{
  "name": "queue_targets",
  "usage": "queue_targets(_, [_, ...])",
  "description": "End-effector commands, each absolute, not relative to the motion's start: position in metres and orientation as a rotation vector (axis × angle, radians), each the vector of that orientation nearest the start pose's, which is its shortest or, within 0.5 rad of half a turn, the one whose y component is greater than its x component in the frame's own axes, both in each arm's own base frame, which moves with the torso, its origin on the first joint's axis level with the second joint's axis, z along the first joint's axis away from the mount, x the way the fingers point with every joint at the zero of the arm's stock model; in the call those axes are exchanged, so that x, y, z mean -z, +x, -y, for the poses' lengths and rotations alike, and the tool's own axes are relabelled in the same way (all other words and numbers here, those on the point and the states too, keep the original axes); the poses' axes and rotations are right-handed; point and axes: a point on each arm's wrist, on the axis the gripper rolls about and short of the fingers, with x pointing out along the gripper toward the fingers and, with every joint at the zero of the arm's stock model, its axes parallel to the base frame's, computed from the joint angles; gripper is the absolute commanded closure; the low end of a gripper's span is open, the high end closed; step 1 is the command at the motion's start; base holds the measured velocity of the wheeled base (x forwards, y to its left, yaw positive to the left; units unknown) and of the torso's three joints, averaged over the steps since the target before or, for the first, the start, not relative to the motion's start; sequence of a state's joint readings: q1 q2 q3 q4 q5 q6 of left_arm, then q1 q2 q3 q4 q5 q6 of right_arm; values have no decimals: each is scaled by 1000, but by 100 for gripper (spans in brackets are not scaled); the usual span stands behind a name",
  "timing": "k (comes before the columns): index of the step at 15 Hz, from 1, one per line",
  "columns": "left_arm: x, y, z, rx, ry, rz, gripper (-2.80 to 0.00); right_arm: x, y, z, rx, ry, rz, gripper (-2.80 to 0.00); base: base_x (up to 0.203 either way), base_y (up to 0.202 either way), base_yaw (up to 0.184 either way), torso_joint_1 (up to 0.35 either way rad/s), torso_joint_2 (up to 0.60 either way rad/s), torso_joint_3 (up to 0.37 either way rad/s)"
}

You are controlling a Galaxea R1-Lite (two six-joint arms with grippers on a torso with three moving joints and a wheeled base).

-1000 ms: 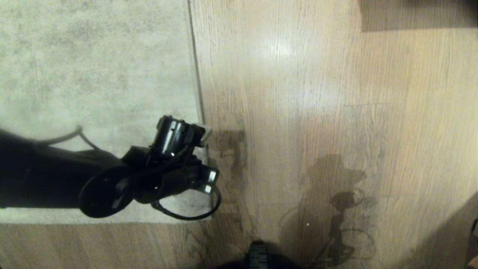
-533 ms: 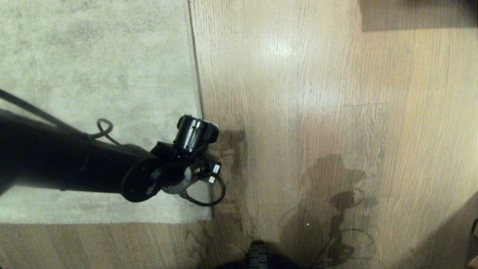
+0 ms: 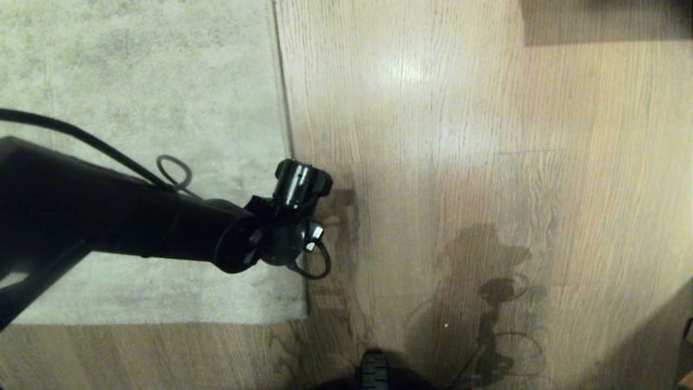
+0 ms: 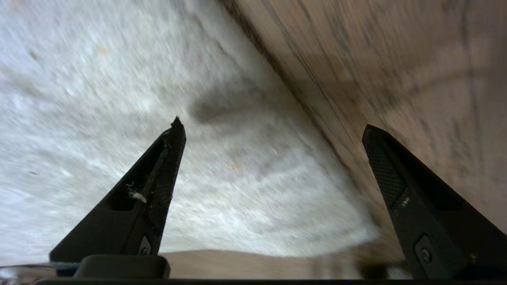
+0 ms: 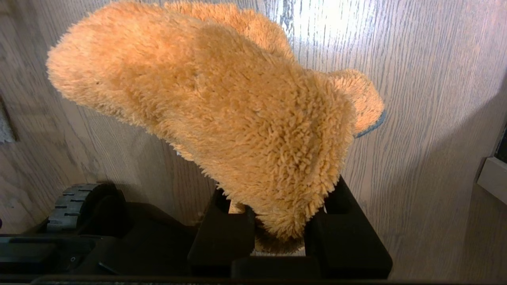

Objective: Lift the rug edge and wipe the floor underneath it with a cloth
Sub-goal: Lift up the carpet

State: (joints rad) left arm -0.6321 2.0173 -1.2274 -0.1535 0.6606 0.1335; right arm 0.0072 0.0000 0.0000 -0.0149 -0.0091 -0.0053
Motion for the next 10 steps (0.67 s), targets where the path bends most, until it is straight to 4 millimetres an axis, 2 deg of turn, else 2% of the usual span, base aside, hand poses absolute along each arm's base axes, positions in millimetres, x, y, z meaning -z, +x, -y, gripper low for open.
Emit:
queue_targets(1, [-137,323,220,-4,544,-512,-280,-77,-23,0,2,-6,14,0,0,0,0,0,0,0])
queue_targets(10, [-146,316,219,-55,655,-520,-280,-77,-23,0,2,-6,14,0,0,0,0,0,0,0])
